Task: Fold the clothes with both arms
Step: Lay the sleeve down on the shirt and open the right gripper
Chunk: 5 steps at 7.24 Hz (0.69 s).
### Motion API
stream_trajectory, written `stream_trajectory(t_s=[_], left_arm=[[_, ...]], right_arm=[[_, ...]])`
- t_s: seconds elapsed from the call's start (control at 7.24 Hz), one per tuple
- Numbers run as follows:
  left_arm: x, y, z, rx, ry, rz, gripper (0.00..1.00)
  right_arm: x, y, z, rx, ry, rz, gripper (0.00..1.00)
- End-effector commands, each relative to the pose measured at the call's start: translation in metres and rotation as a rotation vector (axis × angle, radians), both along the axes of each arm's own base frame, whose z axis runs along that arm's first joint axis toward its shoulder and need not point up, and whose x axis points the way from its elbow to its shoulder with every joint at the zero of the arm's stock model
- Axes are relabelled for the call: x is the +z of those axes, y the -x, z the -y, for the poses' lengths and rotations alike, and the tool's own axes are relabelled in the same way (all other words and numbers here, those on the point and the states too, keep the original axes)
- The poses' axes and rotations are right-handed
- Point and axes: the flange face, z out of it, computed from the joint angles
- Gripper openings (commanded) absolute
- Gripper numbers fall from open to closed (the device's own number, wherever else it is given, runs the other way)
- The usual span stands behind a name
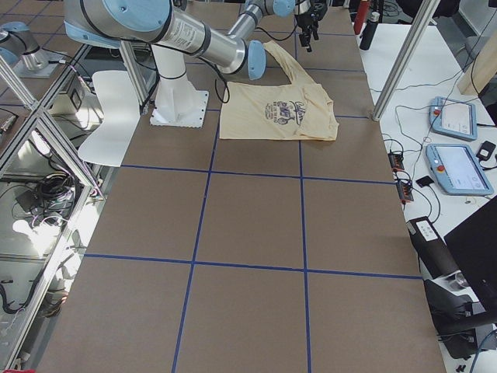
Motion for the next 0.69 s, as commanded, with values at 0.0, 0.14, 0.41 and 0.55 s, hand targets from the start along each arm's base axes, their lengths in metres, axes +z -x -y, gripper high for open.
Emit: stream_trajectory(t_s=[0.0, 0.14, 0.41, 0.55], left_arm=[[-0.002, -0.032, 0.003, 0.065, -0.066, -0.004, 1.0], [-0.002, -0.064, 0.003, 0.124, -0.081, -0.003, 1.0], [0.011, -0.095, -0.007, 0.084, -0.026, -0.033, 1.0], [0.024, -0.119, -0.023, 0.036, -0.034, -0.017, 1.0]], right_arm=[[0.071, -0.067, -0.009, -0.112, -0.001, -0.053, 0.99], [0.115, -0.1, -0.01, -0.155, -0.022, -0.054, 1.0], [0.215, -0.203, -0.05, -0.25, -0.114, -0.06, 1.0], [0.263, -0.259, -0.07, -0.303, -0.143, -0.081, 1.0]])
